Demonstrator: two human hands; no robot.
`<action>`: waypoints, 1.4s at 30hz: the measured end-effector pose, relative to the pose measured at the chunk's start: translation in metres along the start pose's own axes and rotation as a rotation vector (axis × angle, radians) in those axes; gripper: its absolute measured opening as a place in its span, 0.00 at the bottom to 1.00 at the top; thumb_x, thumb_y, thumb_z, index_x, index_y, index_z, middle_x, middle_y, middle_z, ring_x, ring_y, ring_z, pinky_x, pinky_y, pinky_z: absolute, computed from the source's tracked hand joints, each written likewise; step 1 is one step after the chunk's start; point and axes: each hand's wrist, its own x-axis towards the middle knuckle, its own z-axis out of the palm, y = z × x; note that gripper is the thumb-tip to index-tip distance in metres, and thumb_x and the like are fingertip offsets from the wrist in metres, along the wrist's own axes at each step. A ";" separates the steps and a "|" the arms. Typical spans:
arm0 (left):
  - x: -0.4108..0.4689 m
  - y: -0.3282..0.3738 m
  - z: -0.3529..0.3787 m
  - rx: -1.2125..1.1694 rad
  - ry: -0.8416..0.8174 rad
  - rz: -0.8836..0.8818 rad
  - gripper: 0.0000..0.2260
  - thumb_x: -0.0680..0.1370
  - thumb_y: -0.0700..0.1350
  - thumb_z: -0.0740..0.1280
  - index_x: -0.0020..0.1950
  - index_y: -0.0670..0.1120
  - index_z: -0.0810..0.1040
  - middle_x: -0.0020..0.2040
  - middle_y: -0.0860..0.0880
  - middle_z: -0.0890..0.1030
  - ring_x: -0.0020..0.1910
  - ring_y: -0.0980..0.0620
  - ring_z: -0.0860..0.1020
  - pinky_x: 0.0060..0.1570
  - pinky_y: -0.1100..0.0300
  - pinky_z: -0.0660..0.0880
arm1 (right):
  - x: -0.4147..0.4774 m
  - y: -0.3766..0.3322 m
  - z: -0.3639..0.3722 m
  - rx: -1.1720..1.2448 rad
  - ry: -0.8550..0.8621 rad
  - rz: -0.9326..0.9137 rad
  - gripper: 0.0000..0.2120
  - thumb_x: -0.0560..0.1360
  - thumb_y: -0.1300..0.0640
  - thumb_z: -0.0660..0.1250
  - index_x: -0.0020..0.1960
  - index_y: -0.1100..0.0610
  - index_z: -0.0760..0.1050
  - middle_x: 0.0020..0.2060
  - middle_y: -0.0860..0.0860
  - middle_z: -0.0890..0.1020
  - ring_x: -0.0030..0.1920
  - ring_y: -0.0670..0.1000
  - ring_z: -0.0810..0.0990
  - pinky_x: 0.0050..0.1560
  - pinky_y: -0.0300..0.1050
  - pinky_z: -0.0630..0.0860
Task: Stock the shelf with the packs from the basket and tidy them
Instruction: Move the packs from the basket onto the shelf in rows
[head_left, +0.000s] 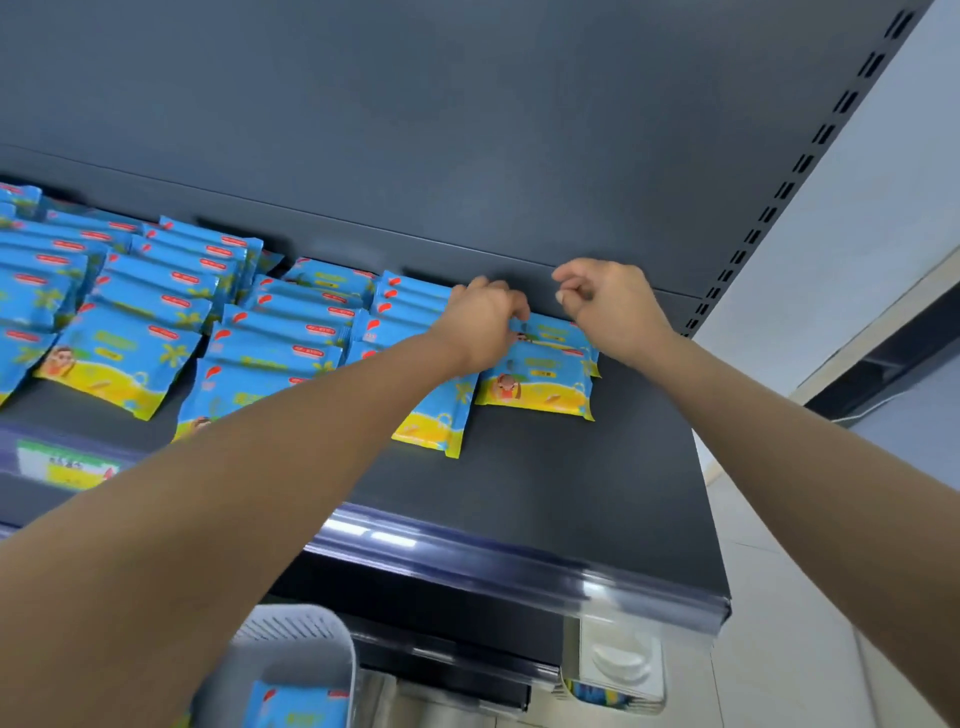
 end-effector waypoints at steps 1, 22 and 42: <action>-0.009 -0.003 -0.009 -0.051 0.041 0.011 0.13 0.76 0.42 0.64 0.61 0.47 0.76 0.58 0.46 0.76 0.62 0.45 0.70 0.61 0.54 0.64 | -0.006 -0.009 0.002 0.010 0.024 -0.017 0.13 0.75 0.60 0.63 0.59 0.58 0.78 0.51 0.55 0.83 0.53 0.55 0.81 0.58 0.52 0.75; -0.421 -0.202 -0.033 -0.108 -0.192 -0.275 0.14 0.74 0.41 0.69 0.59 0.43 0.77 0.56 0.47 0.77 0.56 0.48 0.76 0.56 0.63 0.67 | -0.271 -0.238 0.277 -0.082 -0.476 -0.334 0.16 0.78 0.56 0.61 0.64 0.59 0.72 0.61 0.56 0.76 0.62 0.59 0.72 0.61 0.50 0.66; -0.437 -0.272 0.107 0.357 -0.687 -0.439 0.36 0.70 0.48 0.74 0.73 0.43 0.61 0.68 0.43 0.68 0.65 0.41 0.70 0.60 0.48 0.70 | -0.329 -0.172 0.376 -0.695 -1.207 -0.137 0.19 0.71 0.53 0.69 0.59 0.59 0.76 0.53 0.54 0.81 0.46 0.55 0.80 0.42 0.44 0.75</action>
